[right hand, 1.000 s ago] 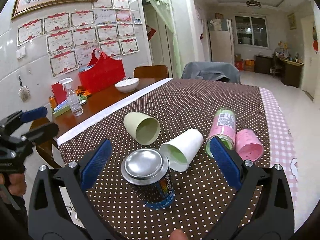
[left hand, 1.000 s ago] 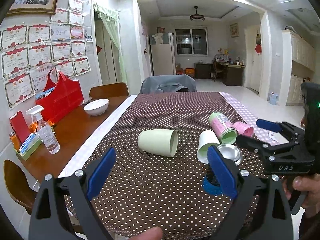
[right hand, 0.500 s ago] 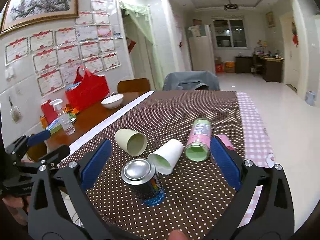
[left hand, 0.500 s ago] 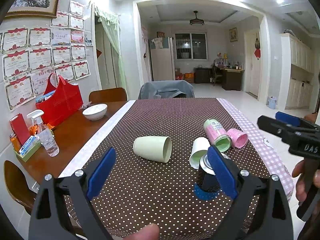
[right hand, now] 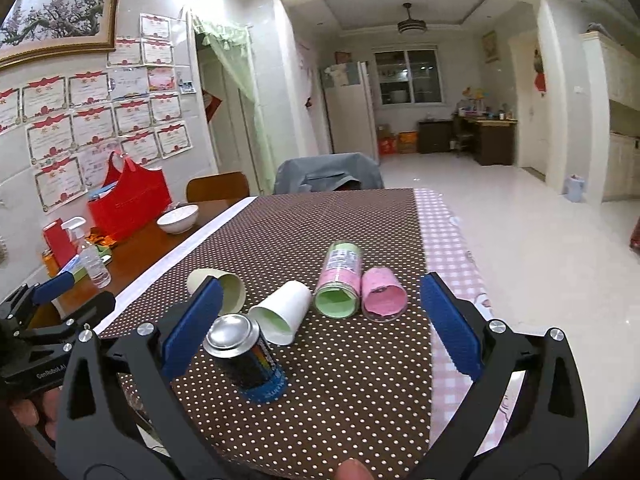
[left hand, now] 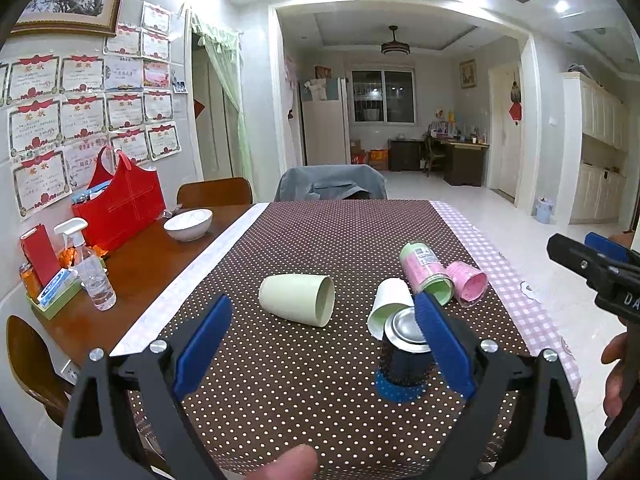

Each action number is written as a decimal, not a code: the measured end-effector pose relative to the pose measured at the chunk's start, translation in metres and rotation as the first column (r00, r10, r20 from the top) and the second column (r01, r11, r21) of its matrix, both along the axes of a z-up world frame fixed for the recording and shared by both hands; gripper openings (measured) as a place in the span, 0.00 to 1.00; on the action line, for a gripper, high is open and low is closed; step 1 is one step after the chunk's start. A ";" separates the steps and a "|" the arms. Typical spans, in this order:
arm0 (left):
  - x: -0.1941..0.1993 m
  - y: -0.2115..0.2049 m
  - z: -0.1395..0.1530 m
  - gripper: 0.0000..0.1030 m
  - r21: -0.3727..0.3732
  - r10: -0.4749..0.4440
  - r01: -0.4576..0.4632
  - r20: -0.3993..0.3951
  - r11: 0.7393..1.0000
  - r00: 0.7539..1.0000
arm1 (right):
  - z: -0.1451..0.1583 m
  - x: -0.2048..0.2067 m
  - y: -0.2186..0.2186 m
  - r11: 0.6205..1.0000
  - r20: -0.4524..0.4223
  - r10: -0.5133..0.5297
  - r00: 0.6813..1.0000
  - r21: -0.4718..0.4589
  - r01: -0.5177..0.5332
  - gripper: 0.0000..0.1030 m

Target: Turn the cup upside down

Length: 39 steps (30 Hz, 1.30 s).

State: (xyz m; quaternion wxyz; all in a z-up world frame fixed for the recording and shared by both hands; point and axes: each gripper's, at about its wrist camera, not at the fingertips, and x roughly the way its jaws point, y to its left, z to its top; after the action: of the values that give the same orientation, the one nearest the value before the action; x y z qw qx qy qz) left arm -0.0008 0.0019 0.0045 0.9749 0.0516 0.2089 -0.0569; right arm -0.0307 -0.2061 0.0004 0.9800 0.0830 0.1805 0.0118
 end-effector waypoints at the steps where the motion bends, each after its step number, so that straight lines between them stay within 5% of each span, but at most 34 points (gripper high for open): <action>1: -0.001 -0.001 0.000 0.88 0.003 0.000 0.000 0.001 1.000 1.000 | 0.000 -0.001 0.000 1.000 0.001 -0.003 1.000 -0.003 0.003 0.94; 39: -0.026 0.003 0.004 0.88 -0.006 0.028 -0.028 0.010 1.000 1.000 | 0.000 -0.010 0.027 0.999 -0.008 0.010 1.000 -0.040 -0.010 0.94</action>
State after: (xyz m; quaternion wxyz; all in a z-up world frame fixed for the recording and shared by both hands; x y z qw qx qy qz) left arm -0.0265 0.0051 0.0084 0.9768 0.0459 0.2046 -0.0435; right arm -0.0408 -0.1795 0.0000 0.9807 0.0624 0.1849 0.0127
